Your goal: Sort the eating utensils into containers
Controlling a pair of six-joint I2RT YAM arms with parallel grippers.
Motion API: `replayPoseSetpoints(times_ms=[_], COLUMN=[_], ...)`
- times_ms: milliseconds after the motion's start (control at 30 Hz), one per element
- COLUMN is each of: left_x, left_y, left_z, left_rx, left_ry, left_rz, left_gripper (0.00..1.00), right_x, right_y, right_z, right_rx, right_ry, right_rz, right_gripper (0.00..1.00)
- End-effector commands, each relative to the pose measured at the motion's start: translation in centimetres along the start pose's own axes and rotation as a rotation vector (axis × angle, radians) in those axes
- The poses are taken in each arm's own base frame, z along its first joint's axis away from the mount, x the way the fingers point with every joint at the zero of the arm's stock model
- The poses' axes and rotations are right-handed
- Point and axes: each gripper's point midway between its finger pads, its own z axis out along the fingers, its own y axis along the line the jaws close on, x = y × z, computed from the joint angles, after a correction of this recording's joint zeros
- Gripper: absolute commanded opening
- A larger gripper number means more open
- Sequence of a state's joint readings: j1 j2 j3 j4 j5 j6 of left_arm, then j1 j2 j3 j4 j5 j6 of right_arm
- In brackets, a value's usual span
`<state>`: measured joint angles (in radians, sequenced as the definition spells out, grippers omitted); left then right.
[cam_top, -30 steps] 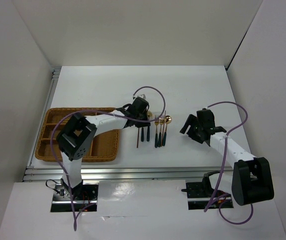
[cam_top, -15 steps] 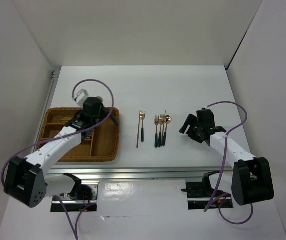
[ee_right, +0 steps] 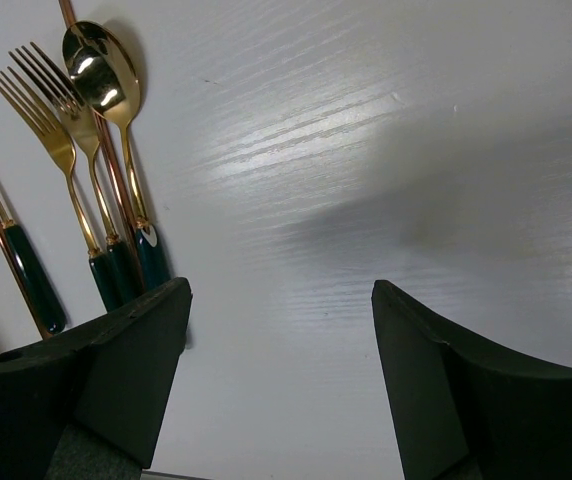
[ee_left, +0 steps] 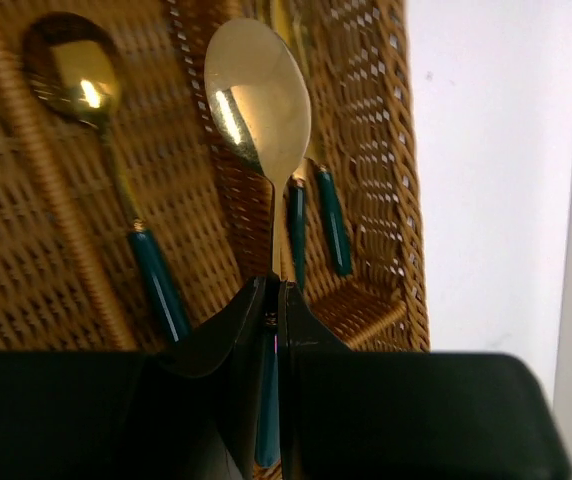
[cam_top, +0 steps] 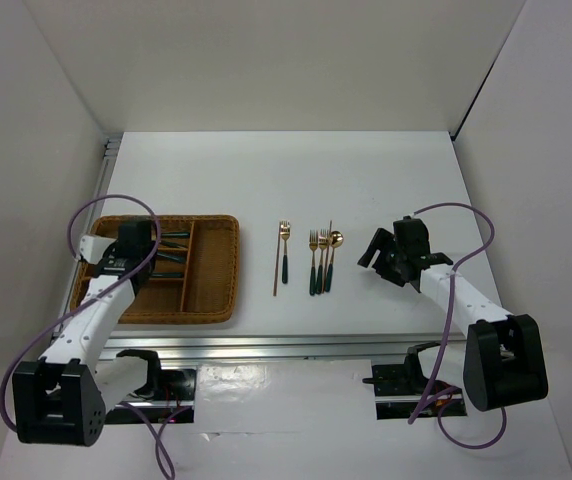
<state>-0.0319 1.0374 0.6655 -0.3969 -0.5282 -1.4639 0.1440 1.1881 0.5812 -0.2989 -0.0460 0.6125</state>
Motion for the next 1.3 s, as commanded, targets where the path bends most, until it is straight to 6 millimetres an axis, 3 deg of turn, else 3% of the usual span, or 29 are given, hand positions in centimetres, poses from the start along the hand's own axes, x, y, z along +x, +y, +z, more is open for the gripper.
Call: replayPoseSetpoints(times_ms=[0,300,333,400,467,633,733,833,900,933,1033,1067,1167,1200,1267], left_x=[-1.3,-0.8,-0.7,-0.8,-0.5,-0.5,-1.3,0.0,2.5,4.0,8.2,11.0,16.4,19.8,23.5], left_y=[1.3,3.8,4.0,3.9,4.5,2.3,-2.0,-6.5,-9.1,-11.4,-13.9,-14.8,-15.3,-15.2,-15.2], left_z=[0.5,1.4,1.6,1.5,1.4,0.2,-1.3,-4.1,-6.7,-8.5,-11.7,-12.8,-14.9,-15.9,-18.0], left_rx=[-0.072,-0.192,-0.204,-0.205,-0.236,-0.170,0.003,0.209,0.363,0.502,0.715,0.780,0.901,0.934,1.046], left_ry=[-0.035,-0.009,-0.002,-0.002,0.014,0.065,0.100,0.135,0.205,0.223,0.331,0.386,0.498,0.565,0.635], left_rz=[-0.092,-0.134,-0.136,-0.136,-0.122,-0.095,0.017,0.181,0.278,0.360,0.507,0.558,0.713,0.783,0.890], left_gripper=[0.20,0.22,0.25,0.41,0.48,0.54,0.55,0.55,0.56,0.58,0.58,0.59,0.59,0.59,0.59], right_x=[-0.8,-0.7,-0.7,-0.5,-0.5,-0.6,-0.5,-0.5,-0.2,-0.2,0.0,-0.1,-0.6,-0.6,-0.9], right_y=[0.4,0.5,0.5,0.4,0.4,0.7,0.5,0.6,0.3,0.4,0.2,0.1,0.0,-0.2,-1.1], right_z=[0.0,0.0,0.0,0.1,0.1,0.1,0.3,0.5,0.8,0.8,0.9,1.0,0.9,0.7,0.6], right_rx=[-0.019,-0.027,-0.027,-0.021,-0.021,-0.034,-0.028,-0.028,-0.024,-0.024,-0.017,-0.010,0.006,0.015,0.067], right_ry=[-0.029,-0.023,-0.023,-0.016,-0.016,-0.018,-0.011,-0.011,-0.004,-0.004,0.004,-0.001,-0.016,-0.019,-0.034], right_rz=[0.003,0.002,0.002,0.003,0.003,0.002,0.003,0.003,0.003,0.012,0.013,0.013,0.013,0.013,0.023], right_gripper=[0.81,0.81,0.81,0.81,0.81,0.81,0.81,0.81,0.81,0.81,0.81,0.81,0.81,0.81,0.82])
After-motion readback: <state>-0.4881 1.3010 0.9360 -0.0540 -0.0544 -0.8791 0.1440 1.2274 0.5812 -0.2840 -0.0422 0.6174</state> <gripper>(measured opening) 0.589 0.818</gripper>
